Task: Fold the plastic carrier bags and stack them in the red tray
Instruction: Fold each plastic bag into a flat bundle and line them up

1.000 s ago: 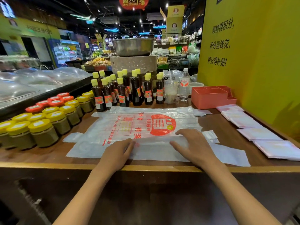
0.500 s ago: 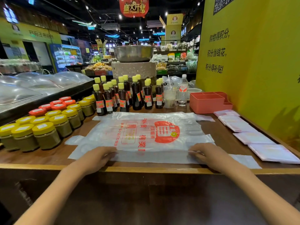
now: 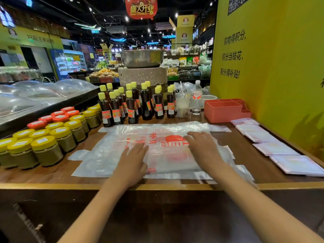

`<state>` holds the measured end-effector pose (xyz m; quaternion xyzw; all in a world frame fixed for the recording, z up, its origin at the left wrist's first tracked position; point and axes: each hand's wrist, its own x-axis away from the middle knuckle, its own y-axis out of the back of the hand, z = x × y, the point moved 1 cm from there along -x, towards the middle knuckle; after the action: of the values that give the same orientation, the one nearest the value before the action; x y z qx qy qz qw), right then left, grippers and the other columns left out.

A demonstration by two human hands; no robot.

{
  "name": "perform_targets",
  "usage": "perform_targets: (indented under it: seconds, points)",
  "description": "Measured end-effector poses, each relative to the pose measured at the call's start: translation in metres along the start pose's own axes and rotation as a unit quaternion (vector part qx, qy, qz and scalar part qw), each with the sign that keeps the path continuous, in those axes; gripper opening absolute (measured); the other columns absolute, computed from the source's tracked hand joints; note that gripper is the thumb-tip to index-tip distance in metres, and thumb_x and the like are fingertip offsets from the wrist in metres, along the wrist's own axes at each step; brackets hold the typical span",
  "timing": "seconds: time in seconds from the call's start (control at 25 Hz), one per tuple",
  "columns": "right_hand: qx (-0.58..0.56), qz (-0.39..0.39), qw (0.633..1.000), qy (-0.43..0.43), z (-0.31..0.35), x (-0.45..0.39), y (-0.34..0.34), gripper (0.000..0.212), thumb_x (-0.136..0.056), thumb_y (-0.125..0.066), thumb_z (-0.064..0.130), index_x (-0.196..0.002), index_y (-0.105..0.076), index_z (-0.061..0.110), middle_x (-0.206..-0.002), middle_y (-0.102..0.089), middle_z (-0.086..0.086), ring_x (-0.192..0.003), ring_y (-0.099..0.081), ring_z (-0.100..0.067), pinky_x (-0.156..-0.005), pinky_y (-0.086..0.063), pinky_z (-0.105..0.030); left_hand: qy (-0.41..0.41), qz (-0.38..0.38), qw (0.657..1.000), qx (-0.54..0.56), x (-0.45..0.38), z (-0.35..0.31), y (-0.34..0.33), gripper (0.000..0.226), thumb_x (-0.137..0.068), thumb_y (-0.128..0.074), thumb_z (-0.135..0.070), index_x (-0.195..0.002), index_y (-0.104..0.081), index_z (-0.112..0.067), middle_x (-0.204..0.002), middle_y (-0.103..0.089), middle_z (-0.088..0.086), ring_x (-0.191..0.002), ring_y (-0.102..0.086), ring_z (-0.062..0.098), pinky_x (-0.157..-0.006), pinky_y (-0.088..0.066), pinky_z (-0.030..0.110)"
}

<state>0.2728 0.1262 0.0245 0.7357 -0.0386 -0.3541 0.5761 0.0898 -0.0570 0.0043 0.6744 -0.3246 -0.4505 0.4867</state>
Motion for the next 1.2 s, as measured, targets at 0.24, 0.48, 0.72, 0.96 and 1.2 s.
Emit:
perform_targets:
  seconds: [0.24, 0.48, 0.72, 0.96, 1.2]
  points:
    - [-0.216, 0.214, 0.952, 0.046, 0.065, 0.022, -0.023, 0.049, -0.107, -0.037, 0.043, -0.153, -0.039, 0.028, -0.164, -0.028, 0.007, -0.151, -0.022, -0.014, -0.123, -0.012, -0.037, 0.03, 0.161, 0.986, 0.042, -0.009, -0.003, -0.032, 0.056, -0.108, -0.024, -0.039, -0.16, -0.005, -0.028, -0.167, 0.002, -0.008, -0.153, 0.003, 0.011, -0.123, 0.001, 0.04]
    - [-0.176, 0.262, 0.949, 0.026, 0.047, 0.02, -0.033, 0.056, -0.106, -0.028, 0.052, -0.159, -0.024, 0.032, -0.168, -0.013, 0.005, -0.154, -0.009, -0.015, -0.125, -0.003, -0.043, 0.04, 0.199, 0.979, 0.034, -0.017, 0.001, -0.04, 0.057, -0.108, -0.019, -0.041, -0.16, -0.001, -0.027, -0.167, 0.006, -0.006, -0.153, 0.006, 0.013, -0.123, 0.003, 0.042]
    - [-0.108, 0.265, 0.957, -0.055, -0.039, 0.039, -0.036, 0.065, -0.104, -0.022, 0.059, -0.161, -0.012, 0.03, -0.169, -0.004, 0.004, -0.155, -0.003, -0.016, -0.124, -0.004, -0.048, 0.039, 0.205, 0.977, 0.033, -0.016, 0.001, -0.041, 0.059, -0.107, -0.021, -0.039, -0.16, 0.001, -0.026, -0.167, 0.009, -0.004, -0.153, 0.009, 0.015, -0.123, 0.003, 0.045]
    - [-0.06, 0.184, 0.933, -0.303, -0.073, 0.049, -0.046, 0.077, -0.101, -0.026, 0.06, -0.157, -0.022, 0.007, -0.165, -0.02, -0.012, -0.153, -0.012, -0.027, -0.124, -0.008, -0.052, 0.047, 0.196, 0.978, 0.056, -0.014, -0.001, -0.036, 0.071, -0.1, -0.032, -0.054, -0.16, -0.004, -0.028, -0.167, 0.005, -0.004, -0.154, 0.005, 0.015, -0.124, 0.001, 0.046]
    - [-0.255, 0.1, 0.958, -0.08, -0.051, 0.052, -0.02, 0.066, -0.094, -0.059, 0.054, -0.152, -0.036, 0.031, -0.158, -0.036, 0.008, -0.145, -0.034, -0.014, -0.119, -0.029, -0.039, 0.058, 0.144, 0.983, 0.099, -0.008, -0.003, -0.028, 0.087, -0.088, -0.049, -0.072, -0.158, -0.02, -0.031, -0.166, -0.016, -0.006, -0.152, -0.016, 0.018, -0.124, -0.011, 0.046]
